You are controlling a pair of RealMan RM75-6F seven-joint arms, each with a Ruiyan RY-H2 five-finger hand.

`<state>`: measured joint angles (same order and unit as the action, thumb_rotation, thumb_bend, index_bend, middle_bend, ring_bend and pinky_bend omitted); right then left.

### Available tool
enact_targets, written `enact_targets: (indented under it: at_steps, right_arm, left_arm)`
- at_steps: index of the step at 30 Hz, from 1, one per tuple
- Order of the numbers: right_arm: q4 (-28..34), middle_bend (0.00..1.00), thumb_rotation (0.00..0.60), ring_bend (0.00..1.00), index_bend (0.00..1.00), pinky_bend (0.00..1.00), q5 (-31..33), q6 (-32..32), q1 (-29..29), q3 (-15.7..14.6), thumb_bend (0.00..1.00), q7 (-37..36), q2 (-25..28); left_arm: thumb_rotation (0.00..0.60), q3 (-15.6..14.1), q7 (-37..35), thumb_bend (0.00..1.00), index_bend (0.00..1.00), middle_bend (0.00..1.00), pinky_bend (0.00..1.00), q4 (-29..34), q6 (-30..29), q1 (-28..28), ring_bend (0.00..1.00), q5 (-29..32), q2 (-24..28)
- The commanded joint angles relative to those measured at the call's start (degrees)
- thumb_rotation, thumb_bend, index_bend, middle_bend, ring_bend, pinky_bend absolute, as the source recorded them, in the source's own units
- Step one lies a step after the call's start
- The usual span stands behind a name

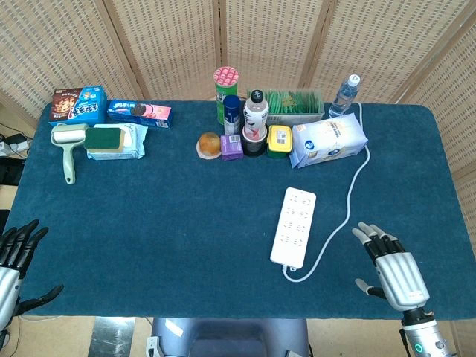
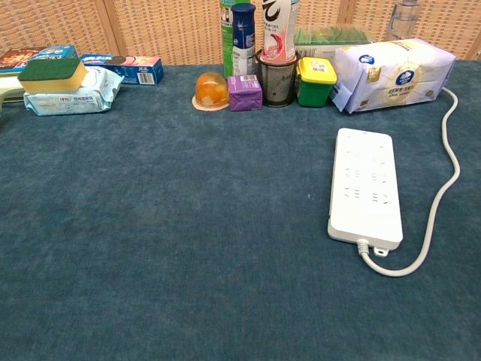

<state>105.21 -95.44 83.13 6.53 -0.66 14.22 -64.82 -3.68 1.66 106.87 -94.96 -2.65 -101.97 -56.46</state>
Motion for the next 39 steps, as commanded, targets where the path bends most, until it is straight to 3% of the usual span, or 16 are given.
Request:
enact_targets:
  at_steps: [1, 7, 9, 11, 12, 14, 18, 21, 24, 31, 39]
  right_arm:
    - [0.0, 0.14, 0.600, 0.16, 0.13, 0.22, -0.1, -0.5, 0.2, -0.2, 0.00, 0.4, -0.2]
    - [0.1, 0.16, 0.600, 0.18, 0.13, 0.22, -0.4, -1.0, 0.4, -0.4, 0.00, -0.1, -0.7]
    - [-0.5, 0.23, 0.600, 0.27, 0.14, 0.26, -1.5, -0.1, 0.6, 0.1, 0.01, -0.9, -1.7]
    - [-1.7, 0.41, 0.600, 0.48, 0.15, 0.39, -3.1, 0.7, 1.2, 0.7, 0.06, -1.2, -2.8]
    - [-2.7, 0.52, 0.600, 0.61, 0.16, 0.50, -4.4, 0.8, 1.8, 1.0, 0.12, -1.6, -3.4]
    - [-4.3, 0.67, 0.600, 0.78, 0.16, 0.68, -6.3, 0.6, 2.9, 1.4, 0.24, -2.1, -4.1]
    - [-5.6, 0.86, 0.600, 0.97, 0.20, 0.95, -8.5, -2.7, 6.0, 1.0, 0.55, -4.7, -4.7]
    - [-5.7, 0.90, 0.600, 1.00, 0.24, 1.00, -8.7, -6.4, 8.3, 0.3, 0.71, -7.5, -4.6]
    - [-5.9, 0.91, 0.600, 1.00, 0.27, 1.00, -8.7, -9.9, 10.2, -0.3, 0.80, -8.2, -4.6]
    - [-7.1, 0.91, 0.600, 1.00, 0.30, 1.00, -8.1, -14.8, 12.4, -1.5, 0.83, -5.0, -6.4]
    - [-5.7, 0.92, 0.600, 1.00, 0.28, 1.00, -2.7, -20.2, 14.5, 0.0, 0.86, 1.5, -7.5]
  left_arm:
    - [0.600, -0.1, -0.1, 0.12, 0.00, 0.00, 0.01, 0.0, -0.1, 0.0, 0.00, -0.1, 0.1]
    - [0.600, -0.1, -1.4, 0.12, 0.00, 0.00, 0.01, -0.3, -0.4, 0.0, 0.00, -0.4, 0.4]
    - [0.600, -0.1, -1.6, 0.12, 0.00, 0.00, 0.01, -0.3, -0.1, 0.1, 0.00, -0.1, 0.6]
    - [0.600, 0.0, -1.7, 0.12, 0.00, 0.00, 0.01, -0.2, 0.1, 0.2, 0.00, 0.2, 0.7]
    - [0.600, 0.0, -1.8, 0.12, 0.00, 0.00, 0.01, -0.1, 0.2, 0.3, 0.00, 0.3, 0.8]
    - [0.600, 0.1, -1.9, 0.12, 0.00, 0.00, 0.01, 0.0, 0.3, 0.4, 0.00, 0.5, 0.9]
    - [0.600, 0.0, -2.0, 0.12, 0.00, 0.00, 0.01, 0.1, 0.4, 0.4, 0.00, 0.6, 1.0]
    - [0.600, 0.0, -2.0, 0.12, 0.00, 0.00, 0.01, 0.1, 0.6, 0.5, 0.00, 0.7, 1.1]
    - [0.600, 0.1, -2.0, 0.12, 0.00, 0.00, 0.01, 0.2, 1.1, 0.7, 0.00, 1.2, 1.2]
    - [0.600, 0.3, -1.6, 0.12, 0.00, 0.00, 0.01, 0.6, 1.7, 1.0, 0.00, 1.9, 1.3]
    - [0.600, 0.1, -0.7, 0.12, 0.00, 0.00, 0.01, 0.7, 2.0, 1.1, 0.00, 1.6, 1.2]
